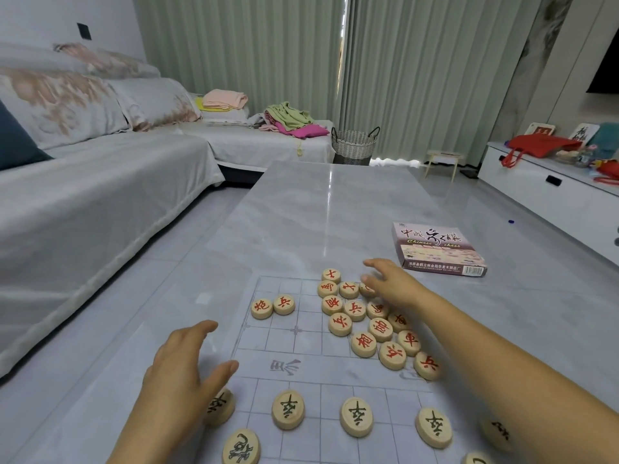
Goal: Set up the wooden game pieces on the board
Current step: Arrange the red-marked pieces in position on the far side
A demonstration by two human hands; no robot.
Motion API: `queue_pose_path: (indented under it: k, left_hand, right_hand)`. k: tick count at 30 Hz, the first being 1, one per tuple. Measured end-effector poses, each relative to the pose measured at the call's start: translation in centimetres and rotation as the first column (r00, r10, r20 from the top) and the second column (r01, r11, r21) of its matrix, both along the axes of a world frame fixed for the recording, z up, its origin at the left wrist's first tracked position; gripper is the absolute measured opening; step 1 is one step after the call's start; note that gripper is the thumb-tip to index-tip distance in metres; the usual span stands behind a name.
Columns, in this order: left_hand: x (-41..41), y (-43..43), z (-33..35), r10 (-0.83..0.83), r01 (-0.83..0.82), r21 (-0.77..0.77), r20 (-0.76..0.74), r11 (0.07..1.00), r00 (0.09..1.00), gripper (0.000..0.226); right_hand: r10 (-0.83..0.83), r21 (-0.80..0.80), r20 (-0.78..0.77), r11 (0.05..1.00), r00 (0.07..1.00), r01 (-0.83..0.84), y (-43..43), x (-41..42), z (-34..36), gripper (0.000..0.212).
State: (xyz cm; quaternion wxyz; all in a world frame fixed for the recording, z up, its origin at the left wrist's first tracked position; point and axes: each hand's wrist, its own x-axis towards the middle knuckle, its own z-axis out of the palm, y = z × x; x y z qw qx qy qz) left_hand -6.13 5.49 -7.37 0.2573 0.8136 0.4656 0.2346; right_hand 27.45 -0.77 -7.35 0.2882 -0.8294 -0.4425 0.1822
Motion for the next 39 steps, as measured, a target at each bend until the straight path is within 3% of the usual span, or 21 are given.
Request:
queue_pose_path:
  k: [5,8,10,12,14,17,22,29,39]
  left_hand:
    - [-0.1,0.4,0.0,0.002,-0.002,0.008,0.006,1.000,1.000,0.057]
    - [-0.1,0.5,0.1,-0.001,0.000,0.004,0.012,1.000,1.000,0.057]
    - [0.0,0.4,0.2,-0.007,0.007,0.006,0.011,1.000,1.000,0.057]
    - [0.1,0.2,0.2,-0.024,0.025,-0.003,0.017,1.000,1.000,0.057]
    - [0.1,0.0,0.2,-0.039,0.039,-0.013,0.015,0.999,0.999,0.057]
    - [-0.1,0.0,0.4,-0.042,0.042,-0.031,0.005,0.999,0.999,0.054]
    - [0.0,0.1,0.4,-0.063,0.062,-0.053,-0.021,0.997,0.998,0.049]
    - [0.0,-0.1,0.3,-0.089,0.084,-0.087,-0.058,0.993,0.994,0.051]
    - [0.1,-0.1,0.3,-0.095,0.087,-0.098,-0.082,0.991,0.992,0.052]
  right_hand:
    - [0.198,-0.193,0.113,0.966,0.974,-0.174,4.1,-2.9,0.0,0.054]
    - [0.250,-0.190,0.210,0.959,0.945,-0.211,4.4,-5.0,-0.6,0.048]
    - [0.319,-0.138,0.159,0.944,0.934,-0.299,3.5,-6.0,-1.2,0.043]
    - [0.360,-0.054,-0.031,0.931,0.932,-0.361,2.2,-6.6,-1.1,0.039]
    - [0.294,0.065,-0.143,0.955,0.945,-0.288,1.0,-6.1,-0.2,0.036]
    - [0.056,0.183,-0.142,0.983,0.988,-0.030,-1.1,-3.1,1.6,0.029]
    - [-0.143,0.025,-0.229,0.988,0.963,0.152,-6.0,1.1,1.8,0.020]
    - [-0.122,-0.072,-0.224,0.991,0.967,0.109,-8.9,1.1,0.0,0.010]
    - [-0.105,-0.022,-0.263,0.995,0.959,0.102,-9.0,0.0,-1.2,0.013]
